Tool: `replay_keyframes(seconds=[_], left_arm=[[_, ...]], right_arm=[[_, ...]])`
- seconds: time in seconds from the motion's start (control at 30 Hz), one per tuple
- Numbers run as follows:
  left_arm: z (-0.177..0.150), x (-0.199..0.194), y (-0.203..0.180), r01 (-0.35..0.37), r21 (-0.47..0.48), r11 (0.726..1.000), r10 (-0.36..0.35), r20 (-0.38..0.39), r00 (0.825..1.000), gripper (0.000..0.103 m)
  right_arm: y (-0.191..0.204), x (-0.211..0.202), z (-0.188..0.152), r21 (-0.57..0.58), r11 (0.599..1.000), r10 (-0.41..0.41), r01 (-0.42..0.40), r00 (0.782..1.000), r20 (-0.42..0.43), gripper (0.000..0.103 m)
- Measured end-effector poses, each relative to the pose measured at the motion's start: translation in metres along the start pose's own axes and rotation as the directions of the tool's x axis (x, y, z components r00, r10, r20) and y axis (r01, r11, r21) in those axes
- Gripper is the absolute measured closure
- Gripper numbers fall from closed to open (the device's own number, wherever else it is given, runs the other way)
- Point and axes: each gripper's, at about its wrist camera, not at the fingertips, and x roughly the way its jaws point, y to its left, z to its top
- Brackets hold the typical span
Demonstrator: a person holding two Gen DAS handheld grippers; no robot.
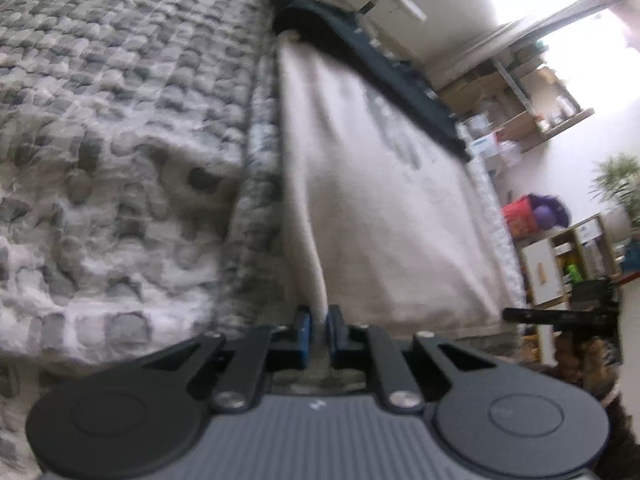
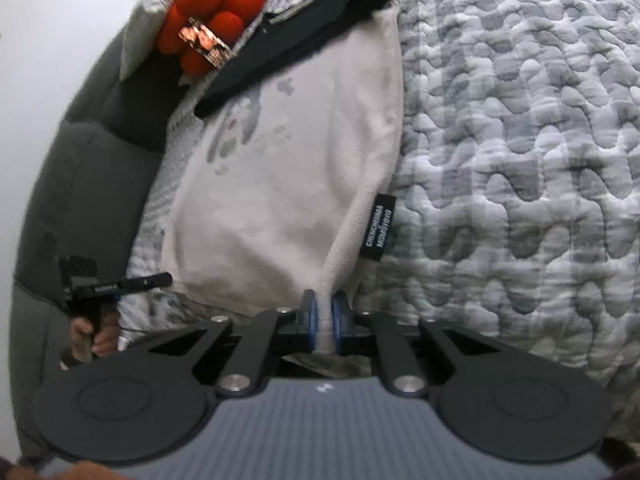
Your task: Fold clothes
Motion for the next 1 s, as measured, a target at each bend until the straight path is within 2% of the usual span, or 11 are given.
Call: replay_keyframes(seconds=[0.13, 0.23, 0.33, 0.4, 0.57, 0.67, 1.0], left_arm=[[0.005, -0.013, -0.01, 0.122, -0.009, 0.992, -0.121, 0.081, 0.989, 0.095], [0.014, -0.02, -0.017, 0.214, -0.017, 0.977, -0.209, 0.156, 0.965, 0.095], [0.027, -0.02, -0.02, 0.258, -0.044, 0.965, -0.241, 0.232, 0.942, 0.095], [0.038, -0.018, -0.02, 0.263, -0.068, 0.962, -0.236, 0.274, 0.933, 0.095], [0.068, -0.001, -0.008, 0.21, -0.148, 0.966, -0.154, 0.324, 0.934, 0.095], [0.083, 0.011, 0.005, 0.195, -0.215, 0.957, -0.115, 0.336, 0.935, 0.095], [0.12, 0.042, 0.037, 0.151, -0.35, 0.924, -0.022, 0.345, 0.938, 0.096]], right_arm=[[0.007, -0.01, 0.007, 0.018, 0.998, 0.065, -0.066, 0.996, 0.055, 0.092], [0.016, -0.016, 0.016, 0.02, 0.995, 0.099, -0.102, 0.99, 0.099, 0.092], [0.022, -0.02, 0.028, 0.026, 0.992, 0.116, -0.121, 0.982, 0.146, 0.092], [0.021, -0.022, 0.038, 0.044, 0.991, 0.116, -0.126, 0.976, 0.183, 0.092], [0.007, -0.024, 0.064, 0.118, 0.985, 0.095, -0.13, 0.96, 0.262, 0.092], [-0.007, -0.021, 0.081, 0.177, 0.977, 0.066, -0.121, 0.955, 0.291, 0.092], [-0.044, 0.008, 0.112, 0.304, 0.948, 0.005, -0.091, 0.962, 0.273, 0.092]])
